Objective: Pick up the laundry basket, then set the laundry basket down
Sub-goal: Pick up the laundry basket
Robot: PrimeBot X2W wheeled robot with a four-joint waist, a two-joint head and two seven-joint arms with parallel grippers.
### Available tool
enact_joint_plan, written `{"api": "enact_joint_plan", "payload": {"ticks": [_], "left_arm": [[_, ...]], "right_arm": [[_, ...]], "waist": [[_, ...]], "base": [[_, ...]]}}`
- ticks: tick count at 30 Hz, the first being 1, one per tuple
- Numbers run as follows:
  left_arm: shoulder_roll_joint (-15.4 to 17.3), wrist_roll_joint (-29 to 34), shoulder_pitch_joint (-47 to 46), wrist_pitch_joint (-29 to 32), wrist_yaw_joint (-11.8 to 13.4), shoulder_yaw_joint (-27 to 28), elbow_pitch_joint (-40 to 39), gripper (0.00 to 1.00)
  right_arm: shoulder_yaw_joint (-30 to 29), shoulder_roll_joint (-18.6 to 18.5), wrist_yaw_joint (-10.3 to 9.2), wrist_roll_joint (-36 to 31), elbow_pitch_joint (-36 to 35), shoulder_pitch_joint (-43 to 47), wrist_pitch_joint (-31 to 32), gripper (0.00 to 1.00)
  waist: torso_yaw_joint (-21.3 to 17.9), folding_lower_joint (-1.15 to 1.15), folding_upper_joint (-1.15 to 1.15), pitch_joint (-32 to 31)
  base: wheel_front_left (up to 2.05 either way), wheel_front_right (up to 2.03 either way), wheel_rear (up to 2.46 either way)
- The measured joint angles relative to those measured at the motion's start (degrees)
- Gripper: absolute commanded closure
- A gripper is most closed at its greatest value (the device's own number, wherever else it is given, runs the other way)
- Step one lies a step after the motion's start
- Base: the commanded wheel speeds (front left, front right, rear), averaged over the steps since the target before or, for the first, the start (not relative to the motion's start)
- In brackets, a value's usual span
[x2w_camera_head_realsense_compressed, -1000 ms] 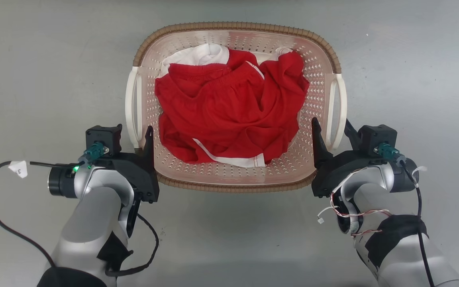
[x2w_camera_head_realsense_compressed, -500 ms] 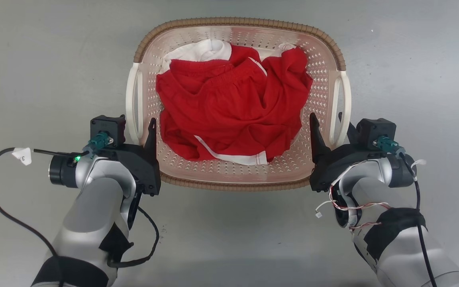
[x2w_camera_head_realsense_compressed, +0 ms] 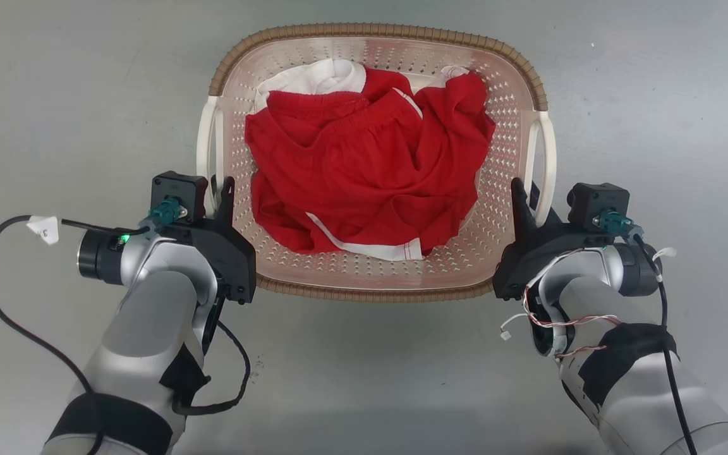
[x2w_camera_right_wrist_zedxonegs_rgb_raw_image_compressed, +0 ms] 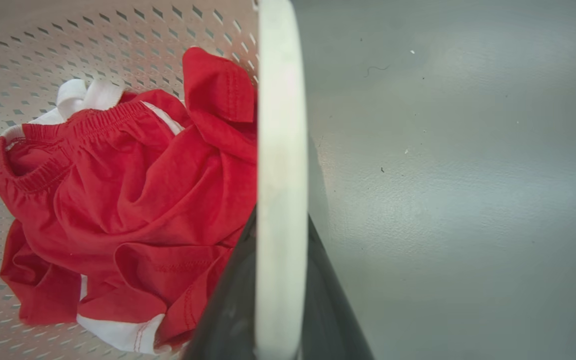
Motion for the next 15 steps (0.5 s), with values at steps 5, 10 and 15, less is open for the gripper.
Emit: {"api": "enact_joint_plan", "payload": {"ticks": [5, 10, 15], "left_arm": [[-0.11, 0.0, -0.1, 0.05, -0.4, -0.4, 1.03, 1.0], [-0.13, -0.09, -0.1, 0.05, -0.4, -0.78, 1.42, 1.0], [-0.11, -1.2, 0.39, 0.07, -0.37, -1.77, 1.37, 1.0]], "right_arm": [[1.19, 0.07, -0.19, 1.85, 0.65, -0.13, 0.08, 1.0], [2.04, 0.07, -0.19, 2.85, 0.93, -0.13, 0.08, 1.0], [3.2, 0.04, -0.2, 4.22, 1.43, -0.12, 0.4, 1.0]], "waist": [[-0.06, 0.0, 0.0, -0.68], [-0.1, 0.0, 0.0, -1.69], [-0.25, 0.0, 0.0, -3.35]], "base": [[0.0, 0.0, 0.0], [0.0, 0.0, 0.0], [0.0, 0.0, 0.0]]}}
